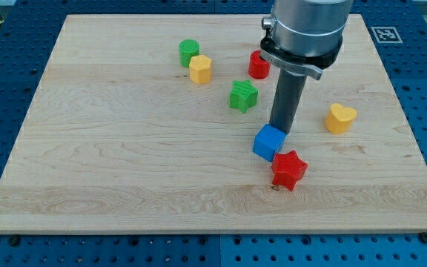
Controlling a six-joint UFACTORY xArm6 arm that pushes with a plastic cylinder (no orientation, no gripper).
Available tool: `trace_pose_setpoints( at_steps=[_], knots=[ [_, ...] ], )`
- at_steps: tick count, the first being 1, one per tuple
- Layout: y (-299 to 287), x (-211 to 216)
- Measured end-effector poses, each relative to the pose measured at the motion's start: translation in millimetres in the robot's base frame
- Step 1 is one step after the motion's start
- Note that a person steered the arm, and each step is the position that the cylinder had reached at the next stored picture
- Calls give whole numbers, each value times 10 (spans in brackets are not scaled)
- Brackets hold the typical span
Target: Push the red star to the bottom of the blue cube
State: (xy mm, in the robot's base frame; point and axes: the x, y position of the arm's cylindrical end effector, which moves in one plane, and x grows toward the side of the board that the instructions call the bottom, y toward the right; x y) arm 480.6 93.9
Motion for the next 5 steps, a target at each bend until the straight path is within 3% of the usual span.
trace_pose_setpoints(
  at_steps=[5],
  knots=[
    [396,336]
  ],
)
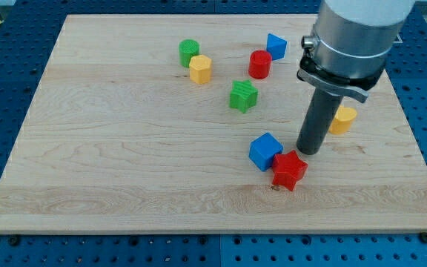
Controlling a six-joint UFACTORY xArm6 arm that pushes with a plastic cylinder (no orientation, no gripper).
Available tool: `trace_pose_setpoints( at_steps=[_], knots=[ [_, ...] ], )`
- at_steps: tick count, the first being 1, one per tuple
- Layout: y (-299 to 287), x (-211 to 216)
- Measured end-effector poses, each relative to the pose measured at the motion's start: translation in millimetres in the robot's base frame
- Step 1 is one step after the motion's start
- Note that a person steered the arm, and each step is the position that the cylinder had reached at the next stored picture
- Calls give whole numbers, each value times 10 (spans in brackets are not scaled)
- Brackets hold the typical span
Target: Push the red star to the bottom of the blue cube
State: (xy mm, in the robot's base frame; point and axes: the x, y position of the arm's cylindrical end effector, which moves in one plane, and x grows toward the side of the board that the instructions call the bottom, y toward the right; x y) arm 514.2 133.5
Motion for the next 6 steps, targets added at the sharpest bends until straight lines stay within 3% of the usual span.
trace_pose_setpoints(
  at_steps=[3,6],
  knots=[
    [-85,454],
    [-253,523]
  ],
)
